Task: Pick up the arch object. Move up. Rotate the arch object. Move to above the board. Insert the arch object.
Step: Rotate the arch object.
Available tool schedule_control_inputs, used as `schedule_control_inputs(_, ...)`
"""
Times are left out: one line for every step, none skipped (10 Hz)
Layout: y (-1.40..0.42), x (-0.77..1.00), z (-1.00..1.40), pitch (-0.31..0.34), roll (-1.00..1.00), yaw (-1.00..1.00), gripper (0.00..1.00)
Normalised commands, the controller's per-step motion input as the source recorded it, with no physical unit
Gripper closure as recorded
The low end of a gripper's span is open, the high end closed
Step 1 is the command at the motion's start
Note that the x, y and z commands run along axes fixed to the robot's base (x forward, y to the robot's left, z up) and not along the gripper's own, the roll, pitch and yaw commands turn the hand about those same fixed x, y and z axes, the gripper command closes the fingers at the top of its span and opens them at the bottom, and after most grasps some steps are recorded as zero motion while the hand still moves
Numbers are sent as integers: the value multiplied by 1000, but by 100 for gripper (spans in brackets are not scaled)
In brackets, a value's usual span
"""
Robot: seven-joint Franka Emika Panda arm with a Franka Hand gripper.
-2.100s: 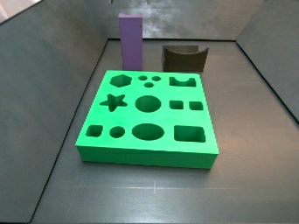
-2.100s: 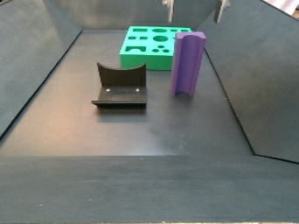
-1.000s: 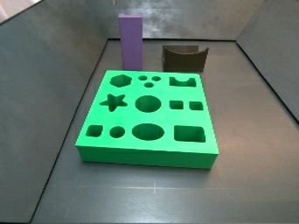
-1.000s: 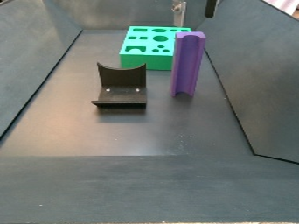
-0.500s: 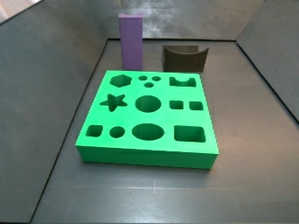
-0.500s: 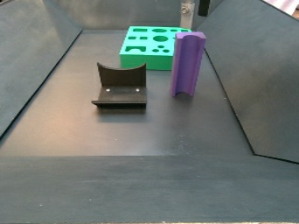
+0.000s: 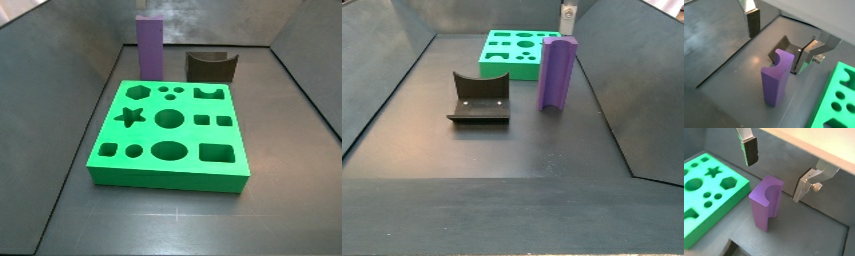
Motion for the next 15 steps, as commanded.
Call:
schedule_control_inputs(3,21,-16,10,-7,1000,0)
schedule_control_inputs(3,21,-16,11,-7,1000,0)
schedule_control_inputs(3,21,-16,11,-7,1000,0)
schedule_control_inputs(3,21,-16,12,-7,1000,0)
schedule_control_inputs(3,21,-16,12,-8,1000,0)
schedule_control_inputs(3,21,-16,13,-8,1000,0)
schedule_control_inputs(3,22,-16,13,-9,1000,0)
schedule_control_inputs(3,22,-16,14,-9,1000,0)
schedule_control_inputs(3,22,-15,15,-10,1000,0)
schedule_control_inputs(3,22,-15,16,-10,1000,0)
schedule_control_inputs(3,22,-15,17,-11,1000,0)
schedule_control_inputs(3,23,-15,18,-12,1000,0)
schedule_control_inputs(3,23,-15,20,-13,1000,0)
schedule_control_inputs(3,23,-14,21,-13,1000,0)
schedule_control_inputs(3,23,-14,23,-15,1000,0)
